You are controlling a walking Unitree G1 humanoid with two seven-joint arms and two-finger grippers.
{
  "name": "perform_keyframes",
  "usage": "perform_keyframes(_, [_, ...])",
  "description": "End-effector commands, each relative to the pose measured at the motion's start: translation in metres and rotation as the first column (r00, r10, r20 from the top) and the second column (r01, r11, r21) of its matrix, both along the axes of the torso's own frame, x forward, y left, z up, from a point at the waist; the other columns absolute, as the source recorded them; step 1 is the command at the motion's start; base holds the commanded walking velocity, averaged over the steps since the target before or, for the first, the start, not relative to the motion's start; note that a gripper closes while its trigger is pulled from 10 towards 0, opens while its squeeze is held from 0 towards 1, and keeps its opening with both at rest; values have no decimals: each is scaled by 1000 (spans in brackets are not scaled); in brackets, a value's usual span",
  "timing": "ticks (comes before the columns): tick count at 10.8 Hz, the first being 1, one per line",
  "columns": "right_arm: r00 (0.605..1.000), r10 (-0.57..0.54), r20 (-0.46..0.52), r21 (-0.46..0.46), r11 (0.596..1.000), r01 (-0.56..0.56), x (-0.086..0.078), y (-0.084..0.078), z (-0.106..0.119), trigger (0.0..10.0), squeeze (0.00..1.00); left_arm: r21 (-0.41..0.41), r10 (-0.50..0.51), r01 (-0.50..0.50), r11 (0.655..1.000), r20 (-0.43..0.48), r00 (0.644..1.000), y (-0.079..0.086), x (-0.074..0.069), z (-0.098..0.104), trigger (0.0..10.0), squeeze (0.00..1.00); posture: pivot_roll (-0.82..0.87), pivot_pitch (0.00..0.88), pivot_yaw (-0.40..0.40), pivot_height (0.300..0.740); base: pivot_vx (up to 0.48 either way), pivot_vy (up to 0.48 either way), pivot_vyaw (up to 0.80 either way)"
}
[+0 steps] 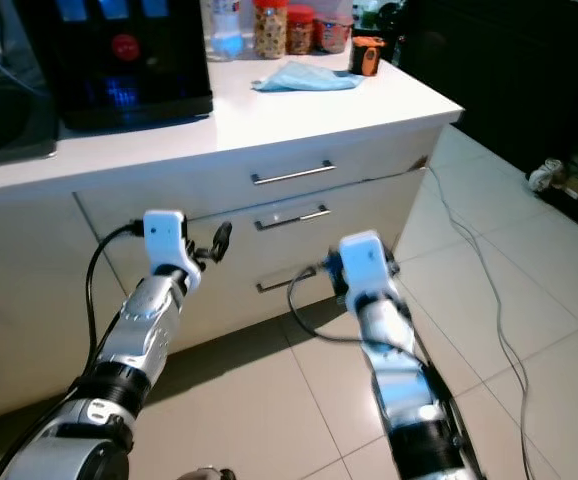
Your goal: Kitchen organization
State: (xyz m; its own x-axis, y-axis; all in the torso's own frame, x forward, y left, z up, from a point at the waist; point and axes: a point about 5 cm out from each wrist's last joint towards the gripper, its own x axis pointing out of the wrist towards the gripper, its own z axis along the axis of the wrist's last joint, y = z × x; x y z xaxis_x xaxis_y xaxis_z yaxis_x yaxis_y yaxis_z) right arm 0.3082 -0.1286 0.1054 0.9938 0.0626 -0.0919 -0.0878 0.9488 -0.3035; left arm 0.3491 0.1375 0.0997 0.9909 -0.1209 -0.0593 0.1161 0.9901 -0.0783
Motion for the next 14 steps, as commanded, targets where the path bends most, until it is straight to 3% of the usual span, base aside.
perform_keyframes(1, [1000,6,28,11,1000,-6,2,1,6,10000,0,11,22,-22,1000,17,1000,5,0,4,10000,0,15,0,-32,740,0,0,800])
perform_keyframes(3, [999,-53,2,64,997,53,0,-8,-5,10000,0,11,-16,16,1000,8,1000,0,-4,1,10000,0,12,0,3,740,0,0,800])
perform_keyframes(5, [998,-62,13,77,995,60,2,1,-5,10000,0,19,-54,54,998,14,998,-4,1,8,10000,0,7,0,42,740,0,0,800])
perform_keyframes(9, [994,-100,32,105,990,96,4,-4,-2,10000,0,44,-43,43,998,19,999,9,5,14,10000,0,26,0,54,740,0,0,800])
perform_keyframes(11, [994,-92,50,98,991,87,3,-6,4,10000,0,15,-16,15,1000,31,999,17,5,17,10000,0,24,0,38,740,0,0,800])
perform_keyframes(12, [995,-81,50,138,988,73,3,-8,7,10000,0,-17,-4,5,1000,35,999,20,5,20,10000,0,17,0,33,740,0,0,613])
perform_keyframes(13, [993,-72,88,216,975,52,3,-15,22,10000,0,-72,0,6,997,82,997,20,7,38,10000,0,16,0,33,740,0,0,0])
perform_keyframes(14, [993,-98,61,249,965,80,6,-18,25,10000,0,-86,-13,23,996,108,994,18,10,49,10000,0,17,0,38,740,0,0,0])
